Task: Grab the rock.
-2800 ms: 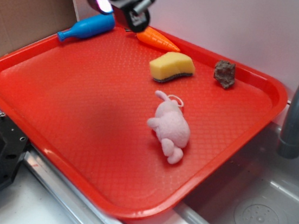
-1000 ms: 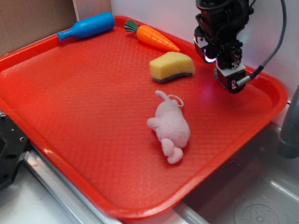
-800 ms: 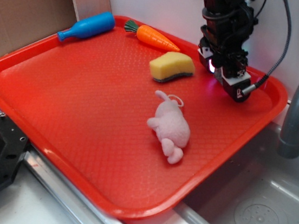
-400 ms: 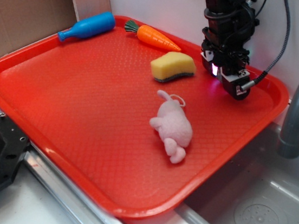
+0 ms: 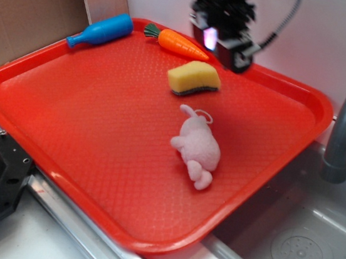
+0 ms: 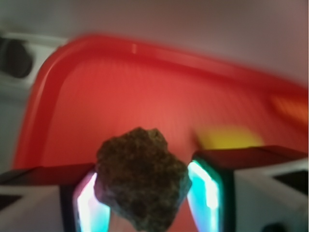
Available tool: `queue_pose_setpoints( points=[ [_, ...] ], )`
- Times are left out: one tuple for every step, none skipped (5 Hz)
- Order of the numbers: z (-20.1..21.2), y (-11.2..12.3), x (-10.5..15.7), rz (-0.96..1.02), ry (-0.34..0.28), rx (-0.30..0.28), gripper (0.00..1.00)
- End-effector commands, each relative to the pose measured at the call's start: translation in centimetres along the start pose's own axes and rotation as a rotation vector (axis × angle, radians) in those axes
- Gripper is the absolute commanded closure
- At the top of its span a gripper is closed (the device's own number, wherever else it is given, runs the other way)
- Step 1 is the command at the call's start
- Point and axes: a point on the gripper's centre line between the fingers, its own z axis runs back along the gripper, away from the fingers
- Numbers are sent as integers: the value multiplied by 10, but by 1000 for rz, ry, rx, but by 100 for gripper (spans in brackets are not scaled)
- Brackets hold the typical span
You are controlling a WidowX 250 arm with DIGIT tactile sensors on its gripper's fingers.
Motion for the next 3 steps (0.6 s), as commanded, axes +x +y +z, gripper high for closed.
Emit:
queue_pose_setpoints(
  points=[
    [62, 20, -70, 446, 120, 19, 100],
    [66, 46, -100, 572, 200, 170, 100],
    [83, 70, -105, 560, 134, 213, 100]
  ],
)
